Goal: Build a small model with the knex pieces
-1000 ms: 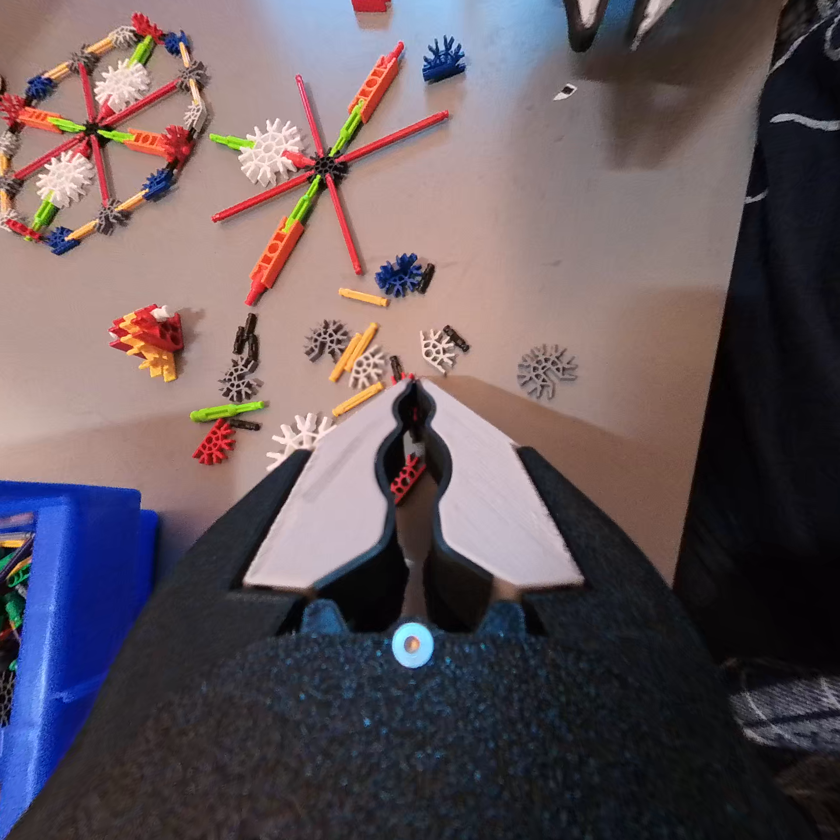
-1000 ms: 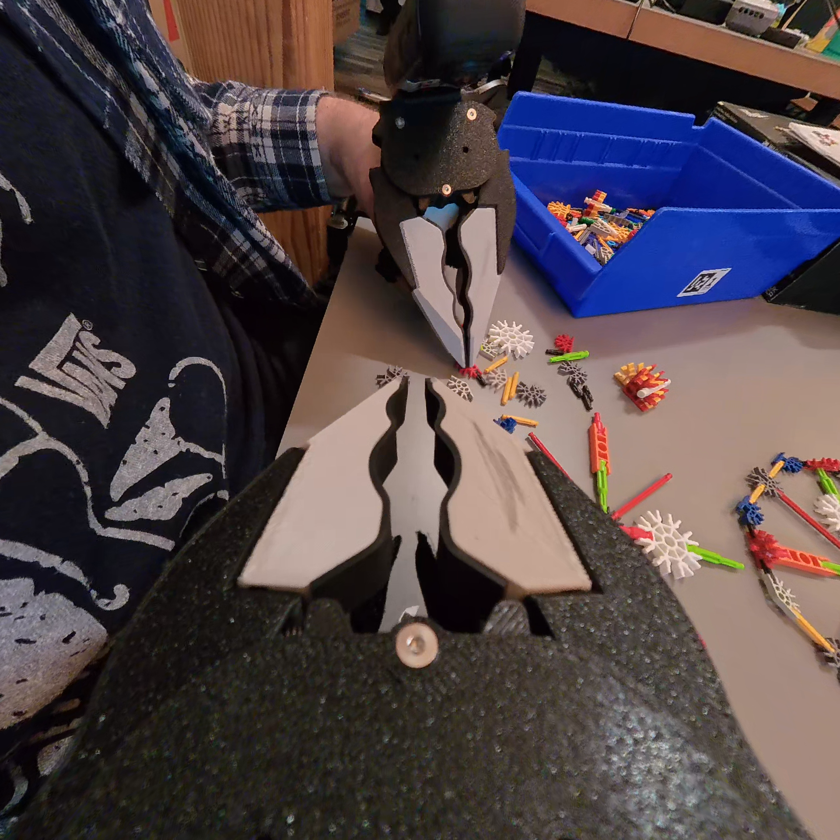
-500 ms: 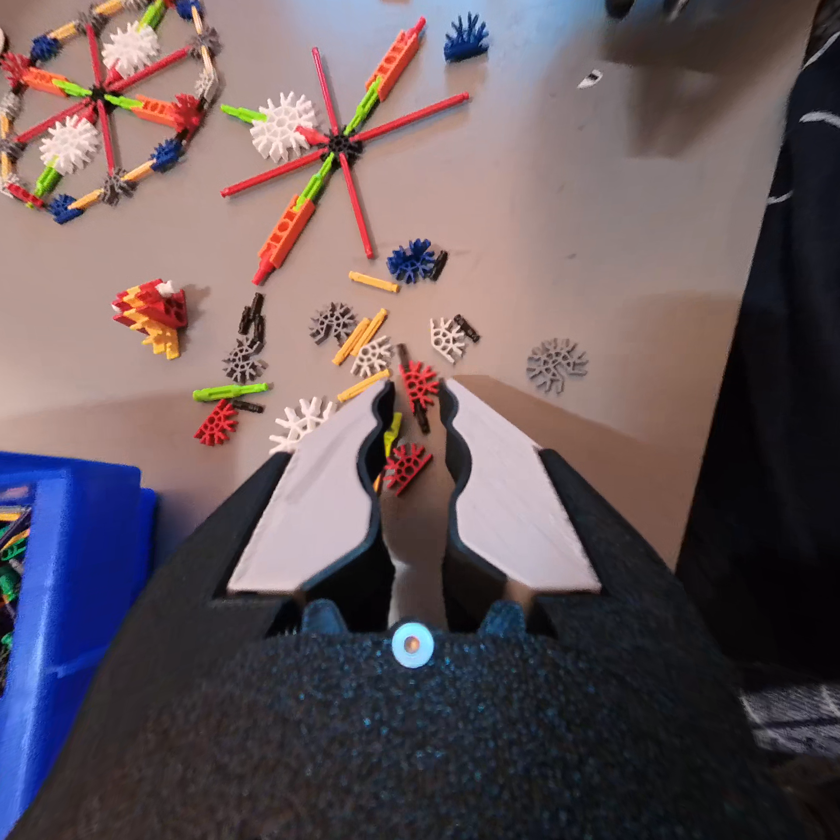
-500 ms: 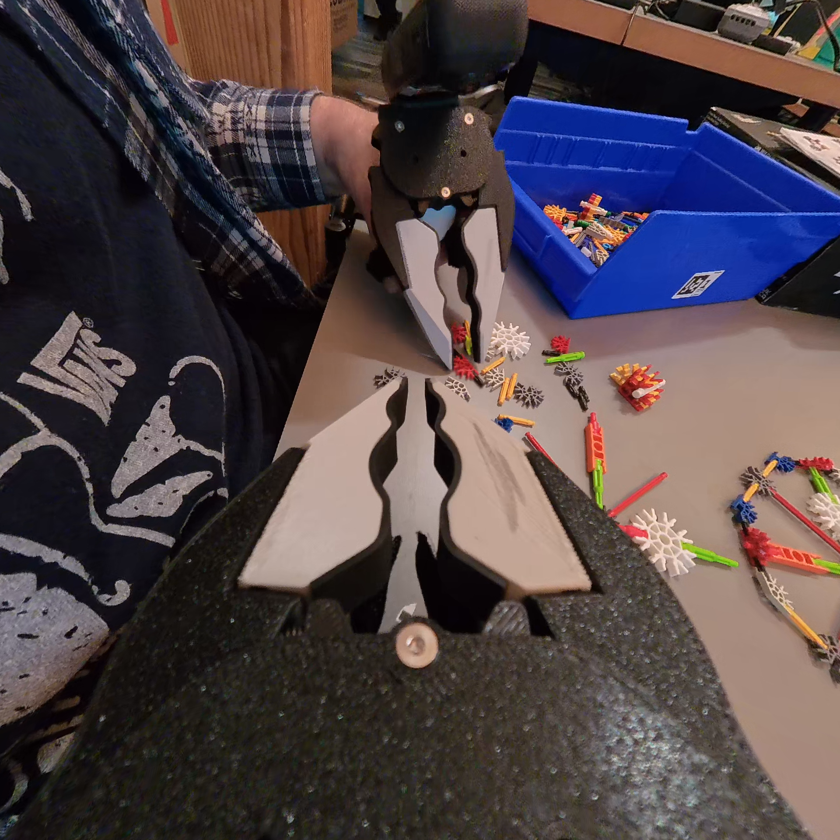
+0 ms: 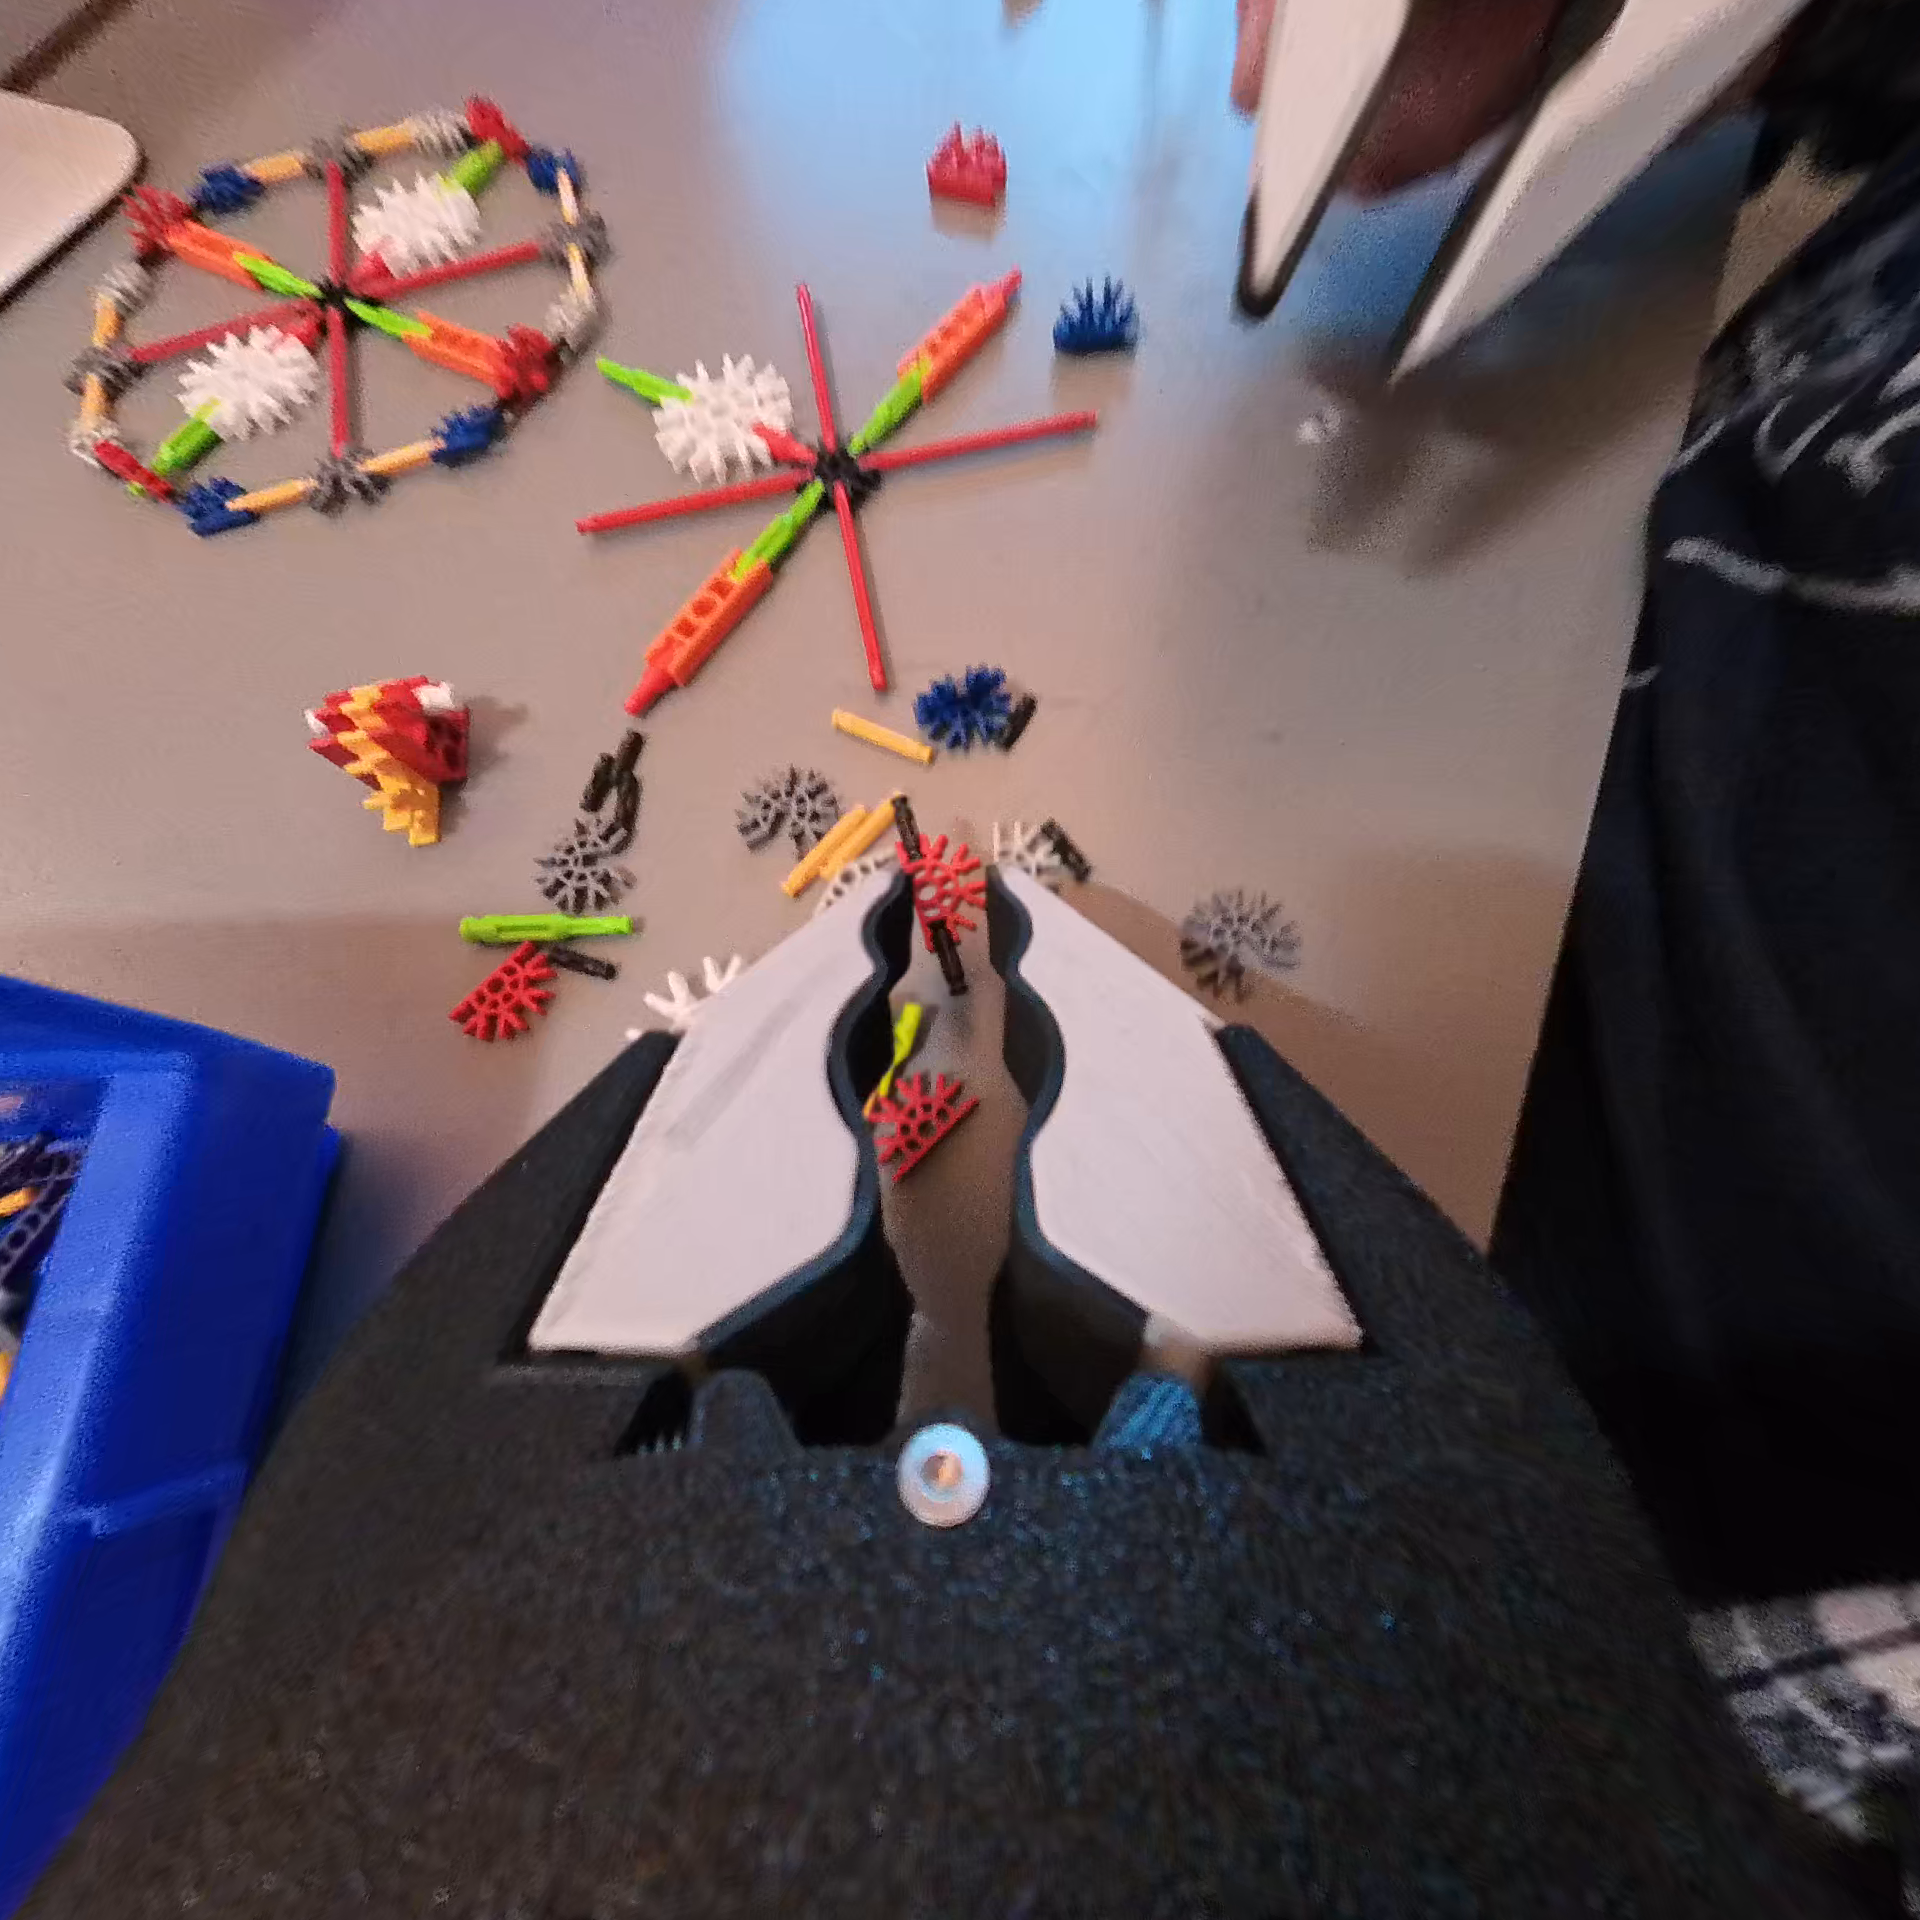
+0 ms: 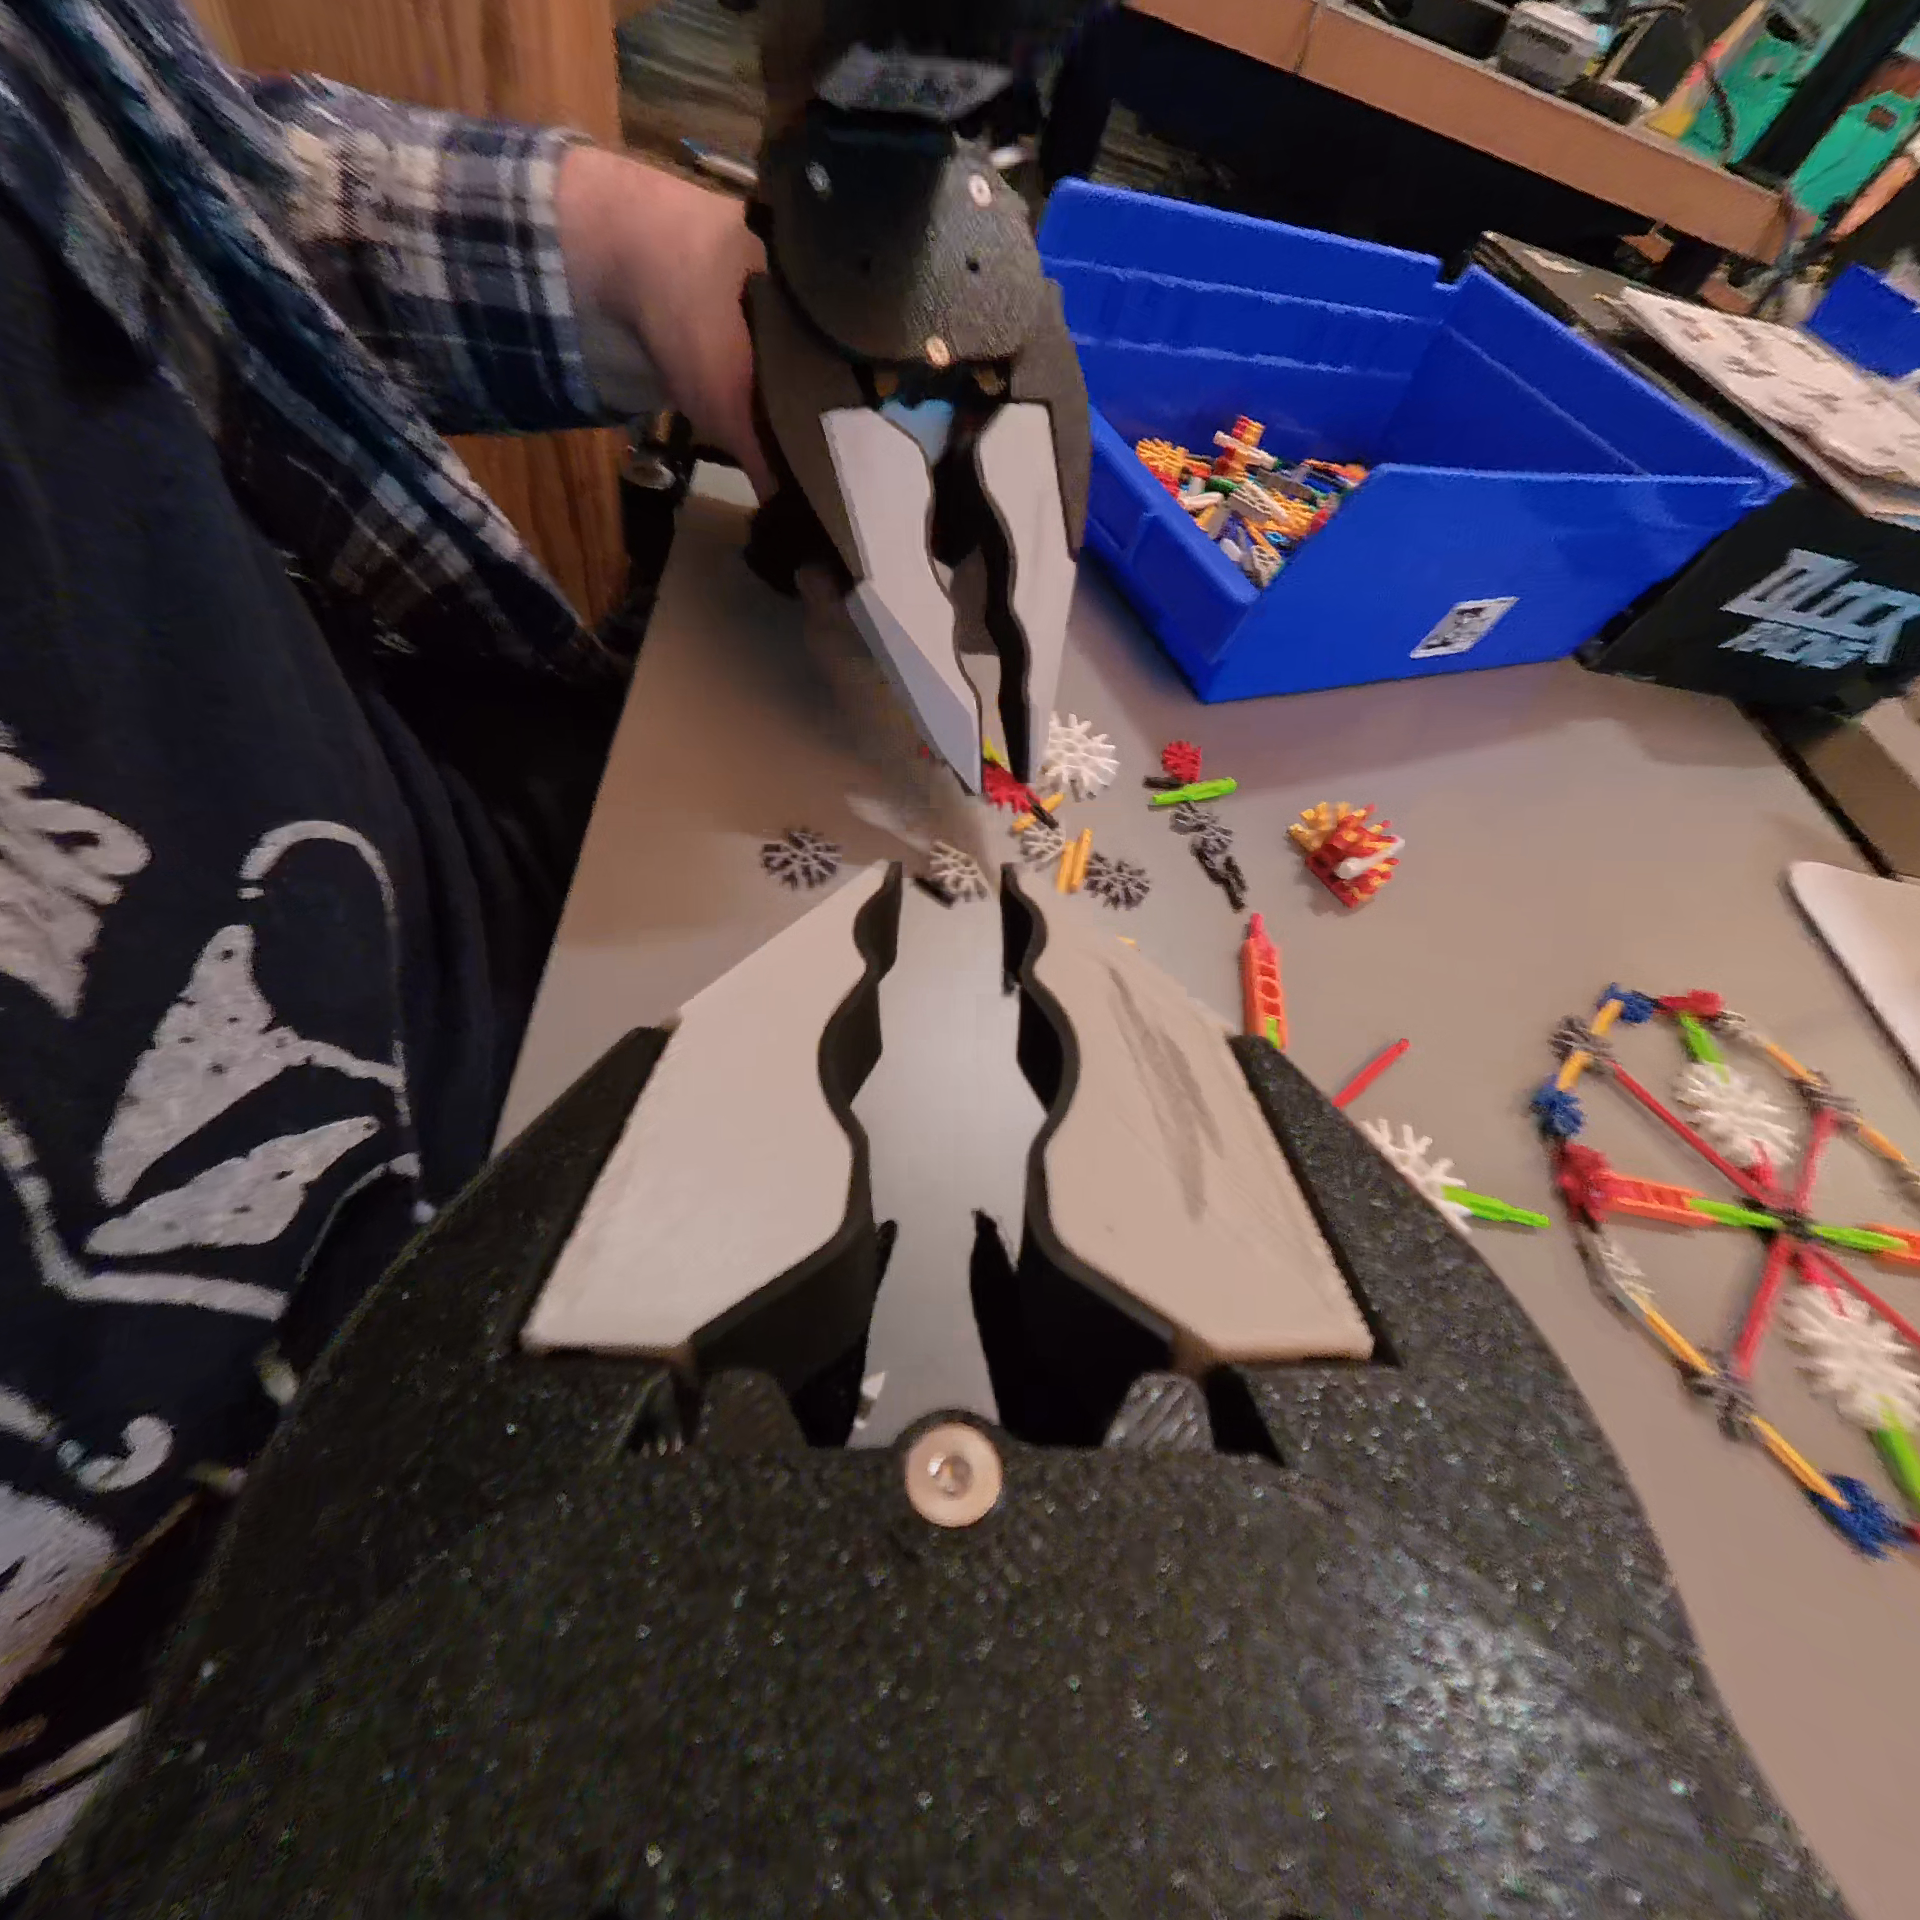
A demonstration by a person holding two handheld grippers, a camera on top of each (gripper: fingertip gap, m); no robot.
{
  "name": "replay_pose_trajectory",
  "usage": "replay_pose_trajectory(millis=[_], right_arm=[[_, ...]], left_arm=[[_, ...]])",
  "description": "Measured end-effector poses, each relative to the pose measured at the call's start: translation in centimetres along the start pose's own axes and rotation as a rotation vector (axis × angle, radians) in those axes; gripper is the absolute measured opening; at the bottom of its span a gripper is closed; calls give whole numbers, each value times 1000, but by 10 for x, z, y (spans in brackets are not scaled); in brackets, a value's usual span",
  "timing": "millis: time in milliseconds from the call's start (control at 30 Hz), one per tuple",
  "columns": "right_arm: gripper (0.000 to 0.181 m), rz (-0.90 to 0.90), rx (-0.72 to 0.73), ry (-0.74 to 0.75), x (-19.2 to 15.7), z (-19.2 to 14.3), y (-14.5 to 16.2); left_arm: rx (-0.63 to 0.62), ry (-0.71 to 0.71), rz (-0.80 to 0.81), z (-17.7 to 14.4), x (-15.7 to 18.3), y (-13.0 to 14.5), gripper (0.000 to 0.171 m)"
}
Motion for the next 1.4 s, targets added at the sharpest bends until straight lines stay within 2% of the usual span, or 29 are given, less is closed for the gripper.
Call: replay_pose_trajectory(millis=[233,367,500,633,800,967,1133,1400], right_arm=[[43,-79,-86,203,18,17,0],[40,-16,-49,319,35,13,-5],[27,-206,-64,423,39,0,-12],[21,-368,-131,446,35,-4,-10],[18,-479,-181,437,31,-7,-4],[16,-515,-201,430,27,-12,2],[7,-518,-230,417,26,-19,9],[4,-500,-244,425,30,-26,14]], left_arm=[[266,92,-191,-9,5,-52,13],[405,156,-301,-4,11,-80,13],[480,227,-386,2,15,-95,13],[464,278,-396,10,22,-100,13],[409,316,-399,18,31,-100,13],[383,354,-432,25,37,-100,13],[355,375,-435,32,41,-99,13],[365,382,-441,37,40,-105,13]])
Point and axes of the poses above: each gripper's, where its closed fingertips meet, z out along the fingers, y out of its underside, x = y × z across the jaws, the point moved 1 cm from there along -z, back along the fingers, and after that the axes turned 1 degree about -z, right-handed, at the moved point
